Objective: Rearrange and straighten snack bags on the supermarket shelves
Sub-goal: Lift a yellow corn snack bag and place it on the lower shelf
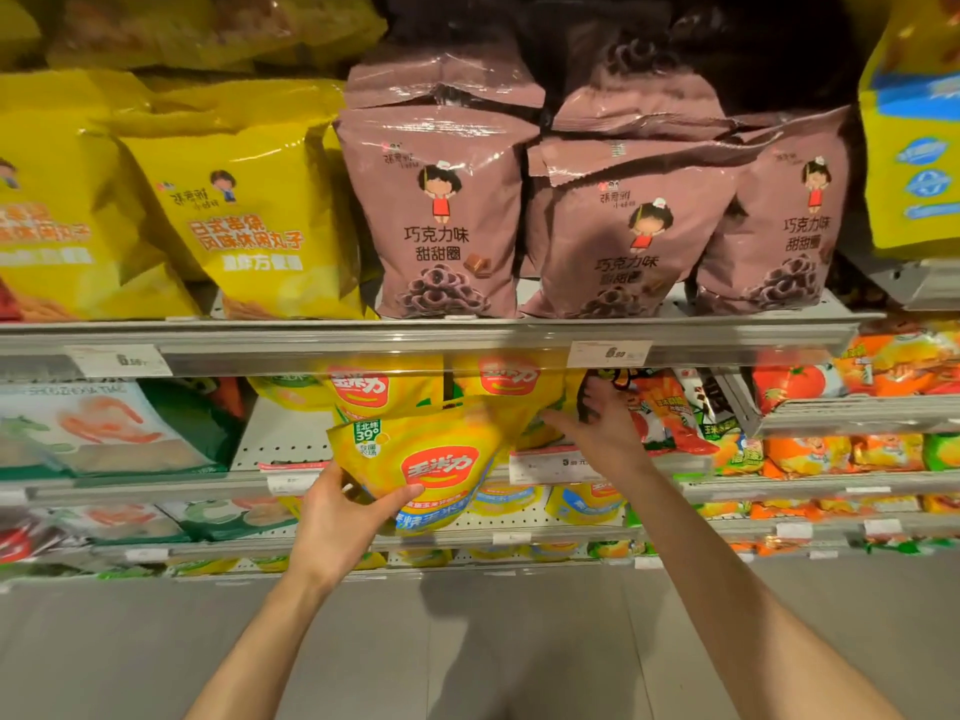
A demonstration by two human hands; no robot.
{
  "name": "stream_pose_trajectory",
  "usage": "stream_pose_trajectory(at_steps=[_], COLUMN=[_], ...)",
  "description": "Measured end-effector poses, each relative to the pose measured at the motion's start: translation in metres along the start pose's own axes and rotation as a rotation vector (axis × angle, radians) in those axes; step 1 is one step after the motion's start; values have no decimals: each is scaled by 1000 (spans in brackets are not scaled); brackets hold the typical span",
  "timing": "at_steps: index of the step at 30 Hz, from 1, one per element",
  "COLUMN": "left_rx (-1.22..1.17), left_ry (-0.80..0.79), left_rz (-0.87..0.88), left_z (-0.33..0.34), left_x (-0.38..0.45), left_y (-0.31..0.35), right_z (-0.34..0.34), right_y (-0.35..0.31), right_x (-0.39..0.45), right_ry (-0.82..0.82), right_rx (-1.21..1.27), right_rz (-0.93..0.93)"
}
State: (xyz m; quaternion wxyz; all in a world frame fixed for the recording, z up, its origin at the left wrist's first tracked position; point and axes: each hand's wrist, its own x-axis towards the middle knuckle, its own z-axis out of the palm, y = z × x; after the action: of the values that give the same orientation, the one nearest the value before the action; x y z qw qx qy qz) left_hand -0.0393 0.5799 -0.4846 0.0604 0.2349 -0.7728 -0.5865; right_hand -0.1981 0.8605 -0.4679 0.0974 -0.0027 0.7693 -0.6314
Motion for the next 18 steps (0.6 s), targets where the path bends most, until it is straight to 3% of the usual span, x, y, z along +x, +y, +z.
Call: stream_pose_trajectory(at_steps=[7,18], left_rx=[0,77], left_ry=[67,141], left_rz=[5,11], left_z=[-19,-26], left_x=[4,7], left_y=[0,4], right_z=[23,12], right_y=[4,-2], right_x=[23,20], right_ry=[-83,-21], right_rx=[-50,-48], right_rz=[48,33])
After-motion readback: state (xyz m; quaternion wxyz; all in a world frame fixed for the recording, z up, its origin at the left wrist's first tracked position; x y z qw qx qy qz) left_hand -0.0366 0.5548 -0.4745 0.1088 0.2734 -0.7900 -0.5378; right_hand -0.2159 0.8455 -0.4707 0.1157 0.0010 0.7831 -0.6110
